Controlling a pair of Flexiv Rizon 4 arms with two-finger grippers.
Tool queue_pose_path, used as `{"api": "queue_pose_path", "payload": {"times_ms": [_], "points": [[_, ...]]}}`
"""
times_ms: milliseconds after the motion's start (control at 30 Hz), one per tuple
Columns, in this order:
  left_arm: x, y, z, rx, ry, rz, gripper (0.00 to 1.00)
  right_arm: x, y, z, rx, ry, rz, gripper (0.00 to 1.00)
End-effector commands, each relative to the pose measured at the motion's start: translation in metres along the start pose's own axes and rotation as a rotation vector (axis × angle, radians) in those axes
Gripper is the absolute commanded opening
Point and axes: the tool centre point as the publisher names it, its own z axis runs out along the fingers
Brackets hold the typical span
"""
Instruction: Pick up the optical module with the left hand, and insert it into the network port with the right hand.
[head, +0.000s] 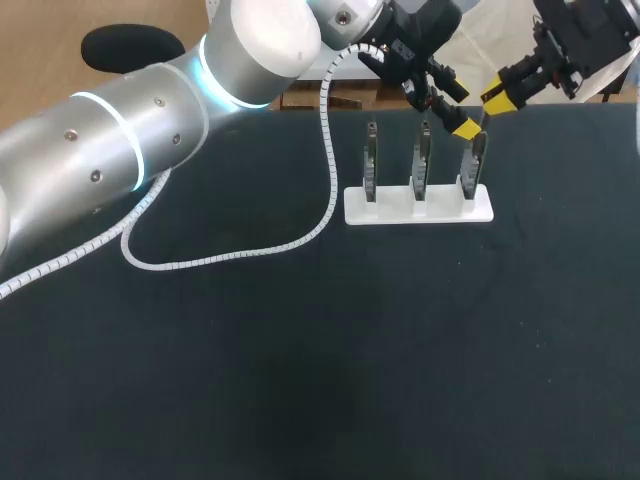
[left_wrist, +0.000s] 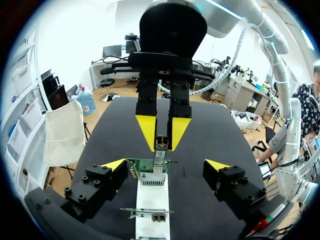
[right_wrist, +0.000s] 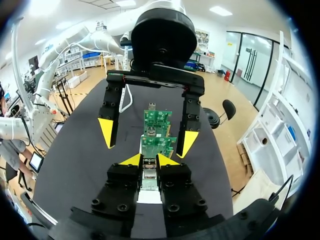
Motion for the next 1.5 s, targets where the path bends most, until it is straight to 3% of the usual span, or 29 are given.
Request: {"api": "queue_pose_path", "payload": {"times_ms": [33, 300, 333, 367, 400, 833, 1200, 1500], "points": [[0.0, -0.001, 0.0, -0.002, 0.003, -0.001, 1.0, 0.002, 0.0, 0.001, -0.003, 0.002, 0.003, 0.0], [0.0, -0.001, 0.0, -0.002, 0.003, -0.001, 1.0, 0.003, 0.001, 0.002, -0.006, -0.002, 0.014, 0.0], [0.0, -0.001, 0.0, -0.002, 0.003, -0.001, 1.0, 0.003, 0.001, 0.003, -0.005, -0.003, 0.014, 0.15], [0.0, -0.001, 0.0, -0.002, 0.003, -0.001, 1.0, 0.003, 0.002, 0.003, -0.005, -0.004, 0.015, 0.75], [0.0, -0.001, 0.0, -0.002, 0.003, -0.001, 1.0, 0.003, 0.002, 0.003, -0.004, -0.004, 0.016, 1.0], [0.0, -0.001, 0.0, -0.002, 0.003, -0.001, 1.0, 0.002, 0.002, -0.004, 0.013, -0.022, 0.02, 1.0], [0.0, -0.001, 0.0, -0.002, 0.003, -0.001, 1.0, 0.005, 0.003, -0.021, 0.016, -0.117, 0.084, 1.0], [0.0, -0.001, 0.0, -0.002, 0.003, -0.001, 1.0, 0.006, 0.006, -0.028, 0.009, -0.149, 0.092, 1.0]]}}
